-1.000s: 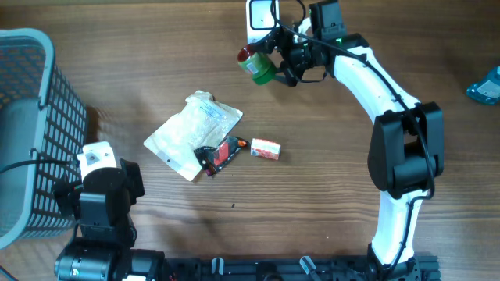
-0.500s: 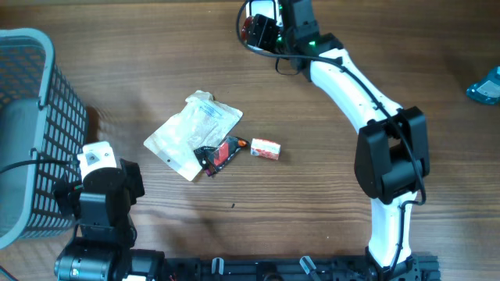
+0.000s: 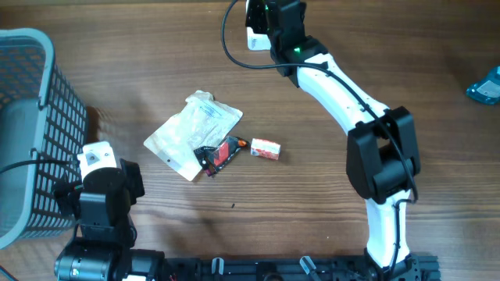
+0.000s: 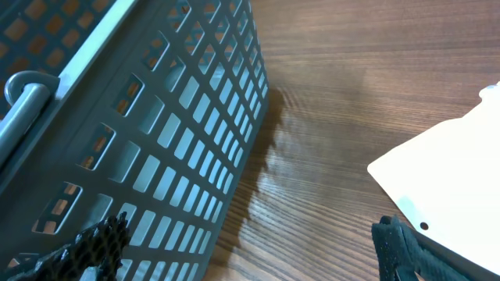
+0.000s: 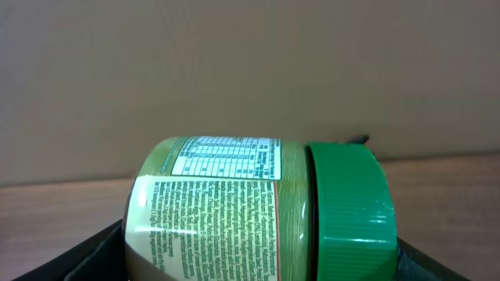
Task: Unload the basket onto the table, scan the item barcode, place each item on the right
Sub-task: 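Hold the tin against the scanner with the right gripper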
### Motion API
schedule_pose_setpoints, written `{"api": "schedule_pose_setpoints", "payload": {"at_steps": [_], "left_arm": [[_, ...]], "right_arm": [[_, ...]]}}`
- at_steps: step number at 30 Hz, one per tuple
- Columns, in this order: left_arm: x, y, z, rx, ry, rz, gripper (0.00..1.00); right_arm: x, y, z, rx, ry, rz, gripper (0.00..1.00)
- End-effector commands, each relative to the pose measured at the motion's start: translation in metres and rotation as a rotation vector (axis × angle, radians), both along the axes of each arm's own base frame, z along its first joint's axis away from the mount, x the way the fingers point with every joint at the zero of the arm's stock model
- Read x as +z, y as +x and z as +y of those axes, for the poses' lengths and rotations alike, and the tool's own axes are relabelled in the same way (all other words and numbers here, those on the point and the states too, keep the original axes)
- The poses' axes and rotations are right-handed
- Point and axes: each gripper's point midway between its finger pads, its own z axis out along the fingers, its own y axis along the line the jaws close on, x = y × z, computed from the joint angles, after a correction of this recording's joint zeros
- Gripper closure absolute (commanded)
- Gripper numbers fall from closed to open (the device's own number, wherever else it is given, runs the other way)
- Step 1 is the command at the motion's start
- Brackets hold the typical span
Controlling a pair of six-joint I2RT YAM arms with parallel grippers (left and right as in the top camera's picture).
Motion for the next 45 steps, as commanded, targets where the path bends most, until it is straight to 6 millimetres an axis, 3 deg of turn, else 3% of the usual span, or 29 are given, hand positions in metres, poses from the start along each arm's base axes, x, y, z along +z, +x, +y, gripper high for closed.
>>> {"api": "schedule_pose_setpoints", "payload": {"at_steps": [1, 10, 21, 25, 36, 45], "left_arm": [[0.002, 0.0, 0.003, 0.014, 0.007, -0.004, 0.0], [0.002, 0.0, 0.003, 0.014, 0.006, -0.004, 0.0], [0.002, 0.0, 0.003, 0.014, 0.006, -0.004, 0.0], [0.002, 0.0, 0.003, 0.014, 0.006, -0.004, 0.0], [0.002, 0.0, 0.003, 0.014, 0.006, -0.004, 0.0], [0.002, 0.0, 0.003, 0.014, 0.006, -0.004, 0.0]], "right_arm": [[-0.006, 0.016, 0.005, 0.029, -0.141, -0.085, 0.23], [0.003, 0.029, 0.012, 0.048, -0.191, -0.209, 0.21], [-0.031, 0.045, 0.027, 0.105, -0.283, -0.337, 0.27], [-0.035, 0.045, 0.027, 0.106, -0.282, -0.33, 0.28], [-0.071, 0.046, 0.029, 0.122, -0.298, -0.289, 0.27], [-0.061, 0.048, 0.024, 0.077, -0.298, -0.319, 0.22]]}}
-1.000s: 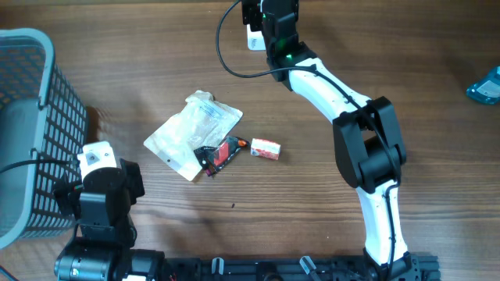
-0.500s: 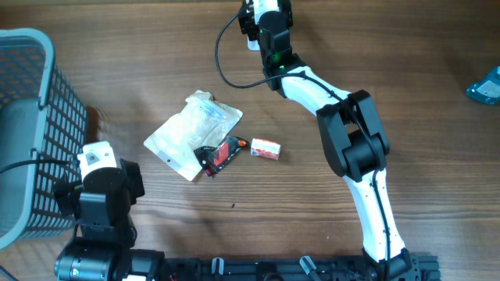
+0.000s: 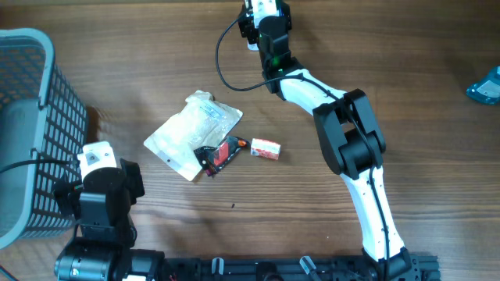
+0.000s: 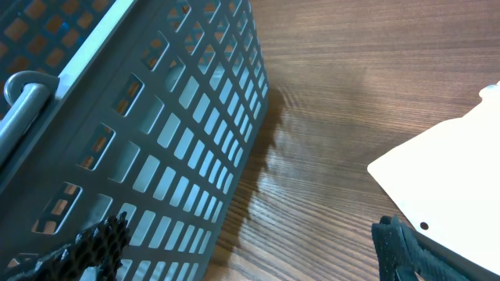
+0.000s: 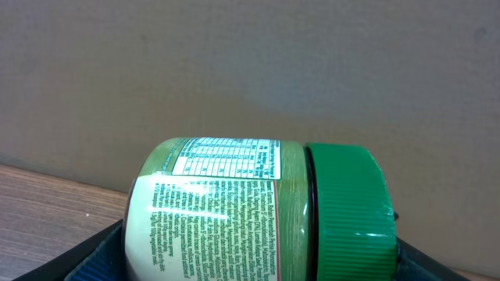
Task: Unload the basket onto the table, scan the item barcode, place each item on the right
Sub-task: 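Hold the tin against the scanner with the right gripper, then carry the tin to the far right edge and release it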
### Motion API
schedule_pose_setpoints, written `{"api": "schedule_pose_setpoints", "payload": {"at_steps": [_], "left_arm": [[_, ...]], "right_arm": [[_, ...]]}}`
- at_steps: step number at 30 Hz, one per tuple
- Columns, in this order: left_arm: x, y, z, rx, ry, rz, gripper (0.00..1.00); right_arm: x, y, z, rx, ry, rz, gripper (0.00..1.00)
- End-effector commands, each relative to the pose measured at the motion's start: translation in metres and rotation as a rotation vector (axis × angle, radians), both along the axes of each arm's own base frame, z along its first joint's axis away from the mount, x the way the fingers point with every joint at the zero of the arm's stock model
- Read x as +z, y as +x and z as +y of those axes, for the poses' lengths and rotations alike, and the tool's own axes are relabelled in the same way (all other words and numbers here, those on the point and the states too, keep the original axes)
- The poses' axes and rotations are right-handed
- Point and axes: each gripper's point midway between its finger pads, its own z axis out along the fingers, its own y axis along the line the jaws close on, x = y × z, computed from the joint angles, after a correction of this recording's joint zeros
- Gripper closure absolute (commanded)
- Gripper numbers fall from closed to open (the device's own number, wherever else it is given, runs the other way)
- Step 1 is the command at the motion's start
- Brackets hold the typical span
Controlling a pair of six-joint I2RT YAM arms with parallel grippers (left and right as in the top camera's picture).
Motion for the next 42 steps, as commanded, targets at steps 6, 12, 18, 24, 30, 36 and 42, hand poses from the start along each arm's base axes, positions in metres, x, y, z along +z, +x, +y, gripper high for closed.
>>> {"api": "schedule_pose_setpoints", "payload": {"at_steps": [6, 12, 18, 24, 30, 36, 42], "left_arm": [[0.002, 0.0, 0.003, 0.014, 0.007, -0.004, 0.0], [0.002, 0.0, 0.003, 0.014, 0.007, -0.004, 0.0], [0.002, 0.0, 0.003, 0.014, 0.007, -0.004, 0.0], [0.002, 0.0, 0.003, 0.014, 0.007, -0.004, 0.0], [0.002, 0.0, 0.003, 0.015, 0.006, -0.004, 0.0], [0.002, 0.0, 0.003, 0.014, 0.007, -0.004, 0.0], [0.002, 0.0, 0.003, 0.014, 0.007, -0.004, 0.0]], "right_arm": [[0.031, -0.005, 0.008, -0.022, -0.053, -0.039, 0.19], [0.076, -0.017, 0.01, -0.014, -0.025, -0.03, 0.18], [0.145, -0.045, -0.018, -0.079, -0.019, 0.036, 0.19], [0.085, -0.07, -0.086, -0.234, -0.171, 0.36, 0.21], [0.041, -0.09, -0.161, -0.426, -0.082, 0.584, 0.23], [0.003, -0.123, -0.259, -0.689, 0.029, 0.772, 0.26], [-0.04, -0.161, -0.353, -0.871, 0.059, 0.893, 0.25]]}}
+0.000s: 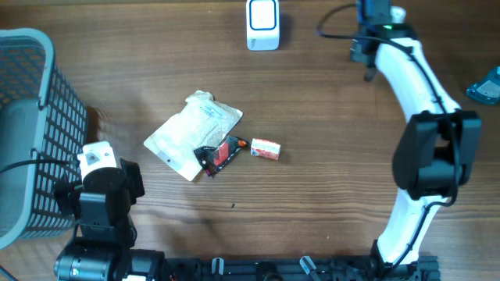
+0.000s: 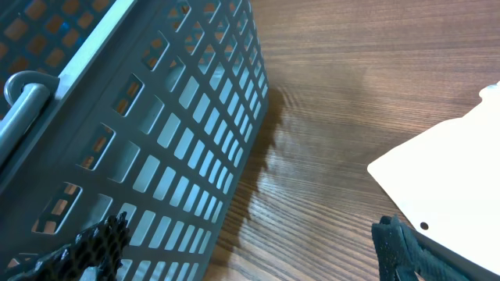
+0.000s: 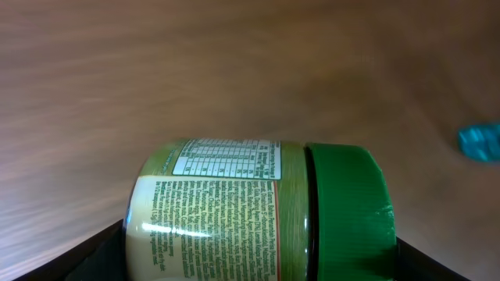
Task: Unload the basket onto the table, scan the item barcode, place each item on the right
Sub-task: 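Carry the tin to the far right edge and release it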
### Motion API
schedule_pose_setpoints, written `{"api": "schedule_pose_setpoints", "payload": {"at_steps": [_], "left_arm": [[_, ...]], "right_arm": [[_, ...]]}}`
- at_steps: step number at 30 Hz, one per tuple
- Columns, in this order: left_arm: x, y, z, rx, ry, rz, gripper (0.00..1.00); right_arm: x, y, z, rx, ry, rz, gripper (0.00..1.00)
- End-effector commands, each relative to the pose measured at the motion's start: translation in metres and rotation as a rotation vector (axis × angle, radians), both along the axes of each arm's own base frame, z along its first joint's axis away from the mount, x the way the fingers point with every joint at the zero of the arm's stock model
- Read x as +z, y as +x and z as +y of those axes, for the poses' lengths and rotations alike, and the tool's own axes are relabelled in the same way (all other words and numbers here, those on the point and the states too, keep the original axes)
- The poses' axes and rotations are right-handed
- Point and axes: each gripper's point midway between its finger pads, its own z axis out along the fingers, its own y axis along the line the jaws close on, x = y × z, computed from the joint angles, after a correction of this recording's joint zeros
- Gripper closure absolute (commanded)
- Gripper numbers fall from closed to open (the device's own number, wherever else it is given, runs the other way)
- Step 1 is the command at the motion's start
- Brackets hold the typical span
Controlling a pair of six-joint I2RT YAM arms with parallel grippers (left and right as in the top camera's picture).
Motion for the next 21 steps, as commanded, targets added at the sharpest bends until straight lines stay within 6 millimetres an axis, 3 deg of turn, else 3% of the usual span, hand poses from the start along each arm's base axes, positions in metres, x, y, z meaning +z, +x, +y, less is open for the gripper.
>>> {"api": "schedule_pose_setpoints", "payload": {"at_steps": [1, 8, 10, 15, 19, 21], "left_arm": [[0.002, 0.0, 0.003, 0.014, 0.006, -0.004, 0.0], [0.002, 0.0, 0.003, 0.014, 0.006, -0.004, 0.0], [0.002, 0.0, 0.003, 0.014, 0.006, -0.004, 0.0], [0.002, 0.0, 0.003, 0.014, 0.006, -0.004, 0.0], [0.002, 0.0, 0.003, 0.015, 0.006, -0.005, 0.0], [0.002, 0.0, 0.003, 0.014, 0.006, -0.004, 0.0]], "right_arm": [[-0.019, -0.024, -0.055, -0.147, -0.009, 0.032, 0.25], [-0.037, -0.074, -0.165, -0.38, -0.004, 0.065, 0.2], [-0.04, -0.086, -0.187, -0.43, 0.028, 0.057, 0.2], [-0.053, -0.094, -0.202, -0.453, 0.255, 0.006, 0.21], [-0.054, -0.098, -0.207, -0.485, 0.278, -0.005, 0.0], [-0.052, -0.1, -0.21, -0.491, 0.26, -0.003, 0.0]]}}
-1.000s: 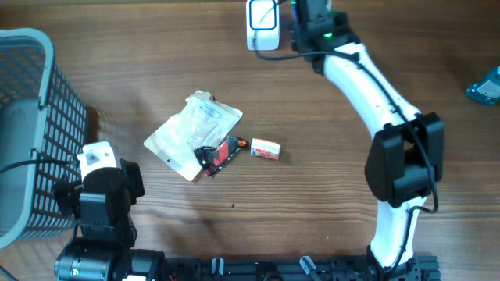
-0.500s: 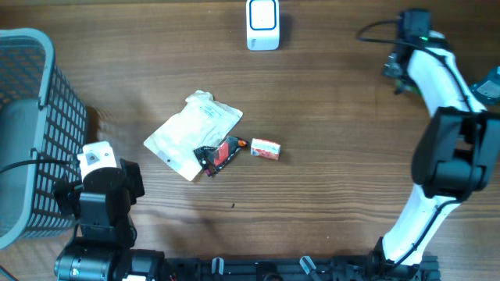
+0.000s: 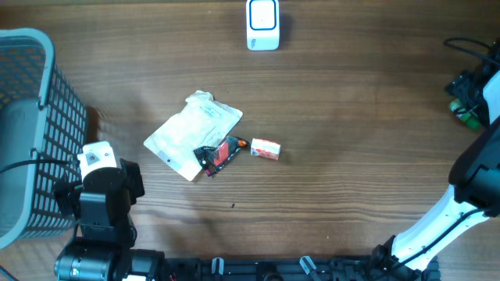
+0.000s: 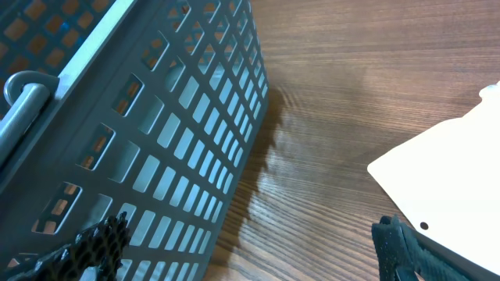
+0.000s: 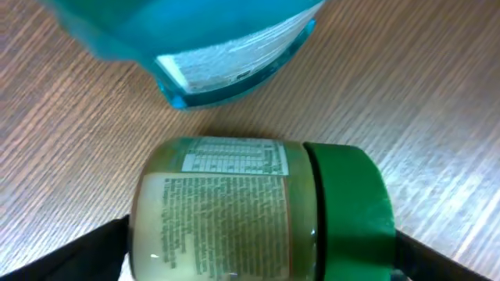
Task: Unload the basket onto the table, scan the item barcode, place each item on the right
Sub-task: 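Carry the tin to the far right edge and release it, then reach the right gripper back to the Kleenex tissue pack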
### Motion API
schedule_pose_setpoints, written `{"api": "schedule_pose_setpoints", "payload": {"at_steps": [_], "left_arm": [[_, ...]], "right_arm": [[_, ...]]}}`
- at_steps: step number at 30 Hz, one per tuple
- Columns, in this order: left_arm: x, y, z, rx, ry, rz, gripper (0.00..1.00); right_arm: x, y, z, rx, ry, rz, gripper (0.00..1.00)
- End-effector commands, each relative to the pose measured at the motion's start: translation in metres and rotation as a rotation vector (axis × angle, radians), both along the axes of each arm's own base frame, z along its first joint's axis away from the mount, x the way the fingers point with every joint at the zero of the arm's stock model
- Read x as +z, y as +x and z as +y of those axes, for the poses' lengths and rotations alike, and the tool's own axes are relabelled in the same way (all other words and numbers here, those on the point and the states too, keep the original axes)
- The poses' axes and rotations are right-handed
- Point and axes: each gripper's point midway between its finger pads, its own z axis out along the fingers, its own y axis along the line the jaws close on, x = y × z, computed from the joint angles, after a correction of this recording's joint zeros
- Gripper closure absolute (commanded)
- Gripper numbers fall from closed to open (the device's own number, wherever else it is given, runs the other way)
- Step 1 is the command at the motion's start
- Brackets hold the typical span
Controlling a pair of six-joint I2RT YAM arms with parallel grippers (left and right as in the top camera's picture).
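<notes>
A jar (image 5: pixel 226 211) with a printed label and a green lid (image 5: pixel 348 211) lies sideways between the jaws of my right gripper (image 5: pixel 262 261), which is shut on it. Overhead, this gripper (image 3: pixel 462 97) is at the table's far right edge, with the green lid (image 3: pixel 467 118) just showing. Wood grain fills the background close behind the jar. The white scanner (image 3: pixel 263 23) stands at the back middle, far from the jar. My left gripper (image 4: pixel 246 246) is open and holds nothing, low between the basket and a white pouch.
A blue pack (image 5: pixel 211 47) lies just beyond the jar. A white pouch (image 3: pixel 194 133), a dark red packet (image 3: pixel 219 154) and a small red-white box (image 3: pixel 266 149) lie mid-table. A grey mesh basket (image 3: pixel 27 117) stands at the left edge, close beside my left arm (image 3: pixel 105 195).
My right gripper has moved with the jar from the back of the table, right of the scanner, to the far right edge beside the blue pack. The left arm has not moved.
My right gripper first held the jar at the back by the white scanner, and was still there at the second moment. It was then off to the scanner's right, and now it is at the right edge by the blue pack. The left gripper stayed open by the basket.
</notes>
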Motion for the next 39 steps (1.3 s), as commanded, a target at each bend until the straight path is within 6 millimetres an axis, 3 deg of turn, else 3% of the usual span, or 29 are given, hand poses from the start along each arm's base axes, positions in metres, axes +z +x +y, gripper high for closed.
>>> {"api": "schedule_pose_setpoints", "payload": {"at_steps": [1, 3, 5, 7, 12, 15, 19, 21, 23, 26, 30, 34, 39], "left_arm": [[0.002, 0.0, 0.003, 0.014, 0.006, -0.004, 0.0], [0.002, 0.0, 0.003, 0.014, 0.006, -0.004, 0.0], [0.002, -0.001, 0.003, 0.015, 0.007, -0.004, 0.0], [0.002, 0.0, 0.003, 0.014, 0.006, -0.004, 0.0], [0.002, 0.0, 0.003, 0.015, 0.006, -0.005, 0.0], [0.002, 0.0, 0.003, 0.015, 0.006, -0.005, 0.0], [0.002, 0.0, 0.003, 0.015, 0.006, -0.005, 0.0], [0.002, 0.0, 0.003, 0.014, 0.006, -0.004, 0.0], [0.002, 0.0, 0.003, 0.014, 0.006, -0.004, 0.0], [0.002, 0.0, 0.003, 0.014, 0.006, -0.004, 0.0], [0.002, 0.0, 0.003, 0.015, 0.006, -0.005, 0.0], [0.002, 0.0, 0.003, 0.014, 0.006, -0.004, 0.0], [0.002, 0.0, 0.003, 0.014, 0.006, -0.004, 0.0]], "right_arm": [[0.001, 0.004, 0.009, 0.008, 0.023, -0.017, 0.0], [0.008, 0.0, 0.007, -0.001, 0.009, -0.007, 0.0], [0.03, -0.002, 0.006, -0.007, -0.015, -0.032, 0.0], [0.064, -0.005, 0.004, -0.015, -0.06, -0.079, 0.0], [0.173, -0.042, -0.002, -0.115, -0.255, -0.199, 0.0], [0.217, -0.044, 0.039, -0.035, -0.149, -0.363, 0.0], [0.254, -0.025, 0.158, 0.223, 0.178, -0.566, 0.0], [0.253, -0.021, 0.211, 0.316, 0.339, -0.571, 0.0], [0.236, -0.025, 0.264, 0.423, 0.431, -0.475, 0.01], [0.204, -0.047, 0.307, 0.376, 0.392, -0.285, 0.01], [0.193, -0.071, 0.385, 0.576, 0.361, -0.185, 0.0], [0.179, -0.096, 0.443, 0.677, 0.451, -0.099, 0.0], [0.116, -0.125, 0.491, 0.772, 0.485, 0.186, 0.0]]}}
